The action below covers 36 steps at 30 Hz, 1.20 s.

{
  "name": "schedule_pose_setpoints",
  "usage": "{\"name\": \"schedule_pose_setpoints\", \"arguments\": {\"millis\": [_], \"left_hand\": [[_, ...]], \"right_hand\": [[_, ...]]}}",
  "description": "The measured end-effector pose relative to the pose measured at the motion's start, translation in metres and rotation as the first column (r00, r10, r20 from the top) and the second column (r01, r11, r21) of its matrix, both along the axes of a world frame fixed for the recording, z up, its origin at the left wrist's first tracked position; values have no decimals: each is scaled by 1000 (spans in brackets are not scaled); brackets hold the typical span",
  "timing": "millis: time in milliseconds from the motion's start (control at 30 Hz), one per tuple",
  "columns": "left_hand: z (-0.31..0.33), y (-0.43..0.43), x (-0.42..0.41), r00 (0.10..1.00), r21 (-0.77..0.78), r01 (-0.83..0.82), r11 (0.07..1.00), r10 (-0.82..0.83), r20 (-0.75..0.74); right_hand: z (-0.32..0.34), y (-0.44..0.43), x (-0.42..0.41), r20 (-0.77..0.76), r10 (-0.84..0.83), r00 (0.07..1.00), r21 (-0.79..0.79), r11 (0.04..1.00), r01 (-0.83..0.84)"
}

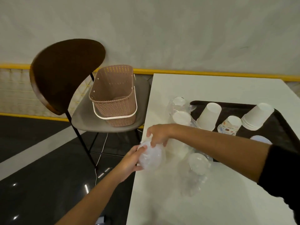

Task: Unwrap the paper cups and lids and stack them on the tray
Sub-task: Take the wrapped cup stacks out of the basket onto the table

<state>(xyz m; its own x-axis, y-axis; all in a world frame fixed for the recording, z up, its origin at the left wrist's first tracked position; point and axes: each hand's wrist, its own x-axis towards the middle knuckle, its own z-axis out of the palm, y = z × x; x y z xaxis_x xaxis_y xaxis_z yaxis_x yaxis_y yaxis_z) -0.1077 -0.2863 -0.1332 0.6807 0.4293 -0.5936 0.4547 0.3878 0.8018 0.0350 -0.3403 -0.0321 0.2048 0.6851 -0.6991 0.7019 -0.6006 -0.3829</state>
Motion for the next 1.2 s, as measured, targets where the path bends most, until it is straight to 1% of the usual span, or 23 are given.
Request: {"name": "schedule_pose_setpoints", "arguments": {"millis": [67,133,233,333,467,600,700,833,1000,1200], "left_hand": [[-10,-7,1,999,57,27,998,-26,-26],[-17,-12,4,997,155,59,986,-51,-54],[-21,-17,9,991,310,83,947,-47,-123],[-23,-18,13,994,347,73,935,-37,-107],[-17,-17,17,995,368,83,926,-54,-88],[-13,-17,19,990,361,120,925,-87,-107],[-13,-16,18,991,333,109,937,-76,-110],[-14,-16,15,992,339,93,936,-57,-114],[-17,-15,8,995,362,49,931,-14,-100],[-12,-17,1,996,390,19,921,15,-83]], "right_hand": [[-12,0,-3,57,34,998,-41,999,-32],[-20,-1,-5,98,59,993,-69,996,-53],[-26,-2,-2,144,91,985,-89,993,-78],[-22,-5,0,222,112,969,-56,993,-102],[-3,-16,3,274,74,959,59,994,-93],[9,-26,9,223,-9,975,197,980,-36],[15,-31,12,144,-74,987,294,955,29],[24,-39,14,80,-105,991,388,919,66],[34,-47,15,23,-140,990,471,875,113],[40,-57,17,-18,-178,984,501,850,162]]}}
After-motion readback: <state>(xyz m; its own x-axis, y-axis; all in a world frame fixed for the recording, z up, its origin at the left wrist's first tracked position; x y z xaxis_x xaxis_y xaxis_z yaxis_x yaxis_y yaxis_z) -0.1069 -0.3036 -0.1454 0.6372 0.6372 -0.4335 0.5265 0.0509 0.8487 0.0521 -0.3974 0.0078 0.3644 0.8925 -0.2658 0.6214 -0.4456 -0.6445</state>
